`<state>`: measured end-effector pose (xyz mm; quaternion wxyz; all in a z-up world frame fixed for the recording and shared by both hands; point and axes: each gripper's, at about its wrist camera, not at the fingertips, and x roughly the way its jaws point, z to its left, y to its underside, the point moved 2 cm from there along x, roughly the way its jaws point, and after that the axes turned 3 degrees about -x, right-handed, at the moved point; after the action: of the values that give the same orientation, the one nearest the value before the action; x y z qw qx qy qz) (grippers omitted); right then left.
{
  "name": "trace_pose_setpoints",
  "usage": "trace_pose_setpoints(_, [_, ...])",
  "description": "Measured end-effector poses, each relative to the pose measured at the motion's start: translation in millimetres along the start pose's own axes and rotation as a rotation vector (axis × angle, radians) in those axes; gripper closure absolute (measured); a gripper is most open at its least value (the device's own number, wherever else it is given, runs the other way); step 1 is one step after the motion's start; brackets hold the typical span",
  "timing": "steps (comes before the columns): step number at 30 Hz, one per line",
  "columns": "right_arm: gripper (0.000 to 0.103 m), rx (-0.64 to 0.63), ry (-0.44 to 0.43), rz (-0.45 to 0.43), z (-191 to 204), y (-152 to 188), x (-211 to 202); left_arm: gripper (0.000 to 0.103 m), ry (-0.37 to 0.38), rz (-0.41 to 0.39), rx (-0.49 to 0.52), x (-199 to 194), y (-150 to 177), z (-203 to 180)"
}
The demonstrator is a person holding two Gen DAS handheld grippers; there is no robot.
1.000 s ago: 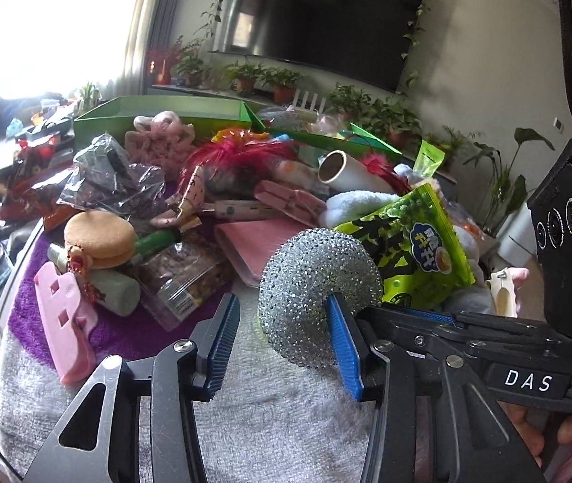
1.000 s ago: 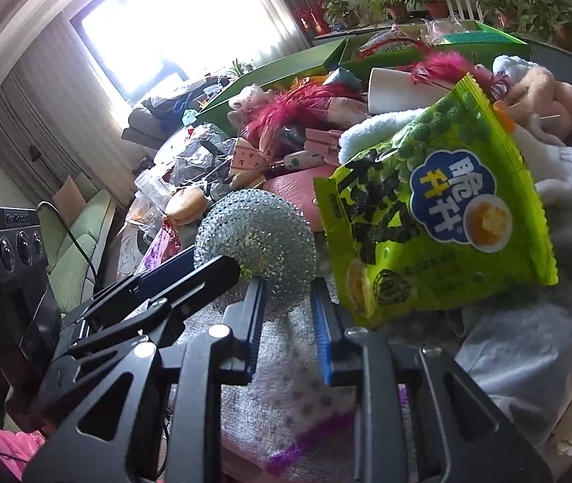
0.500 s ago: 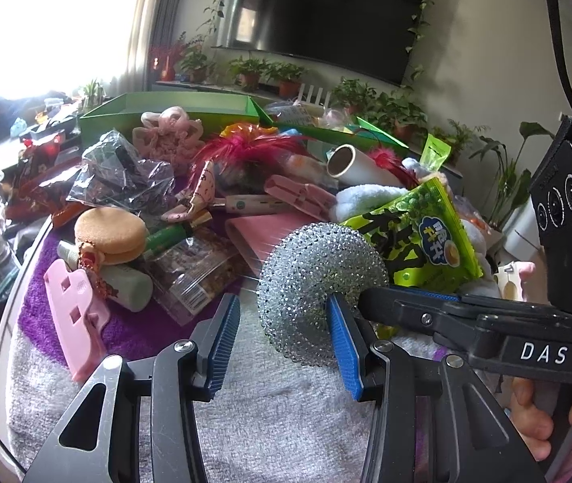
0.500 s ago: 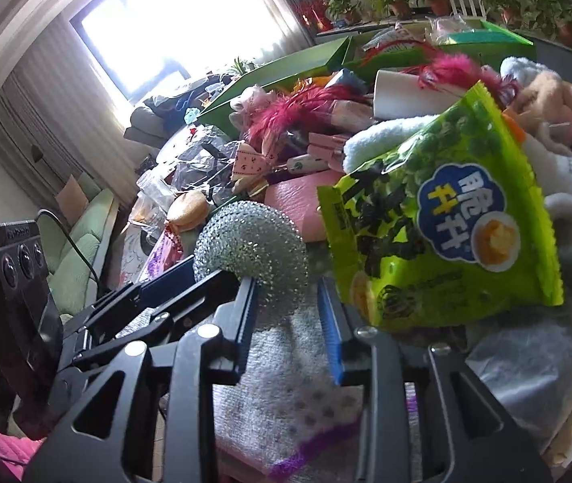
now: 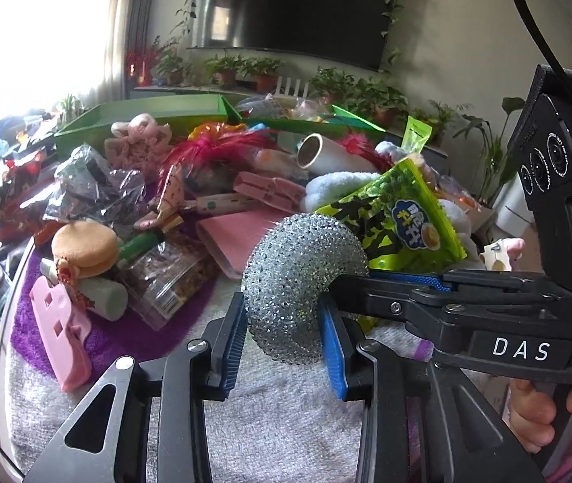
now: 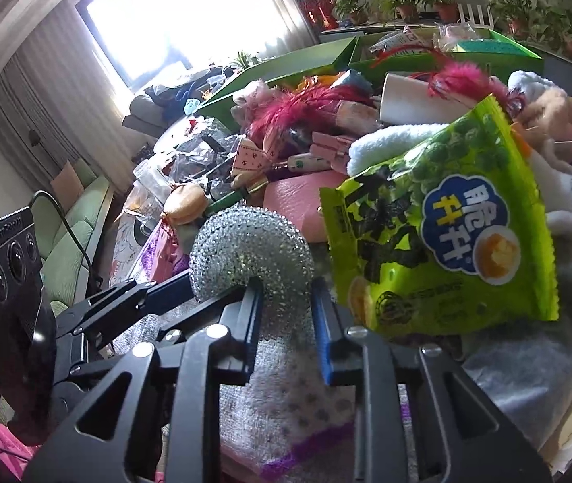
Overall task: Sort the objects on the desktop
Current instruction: 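Lift the scrubber with the right gripper and carry it toward the green box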
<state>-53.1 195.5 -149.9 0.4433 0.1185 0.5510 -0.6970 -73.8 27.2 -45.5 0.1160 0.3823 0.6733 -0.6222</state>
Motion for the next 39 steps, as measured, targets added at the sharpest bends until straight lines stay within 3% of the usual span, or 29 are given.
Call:
trace_pose_setpoints(23, [0.078,-0.031,0.027,-0.149,-4,-44,-61,0.068,0.021,-0.125,0.108,-25,-60,-39])
trace_pose_setpoints(39, [0.078,-0.064,0.061,-0.186,-12,-87,-72,0.068,0.025,-0.189,0.137,-16,-103,-44])
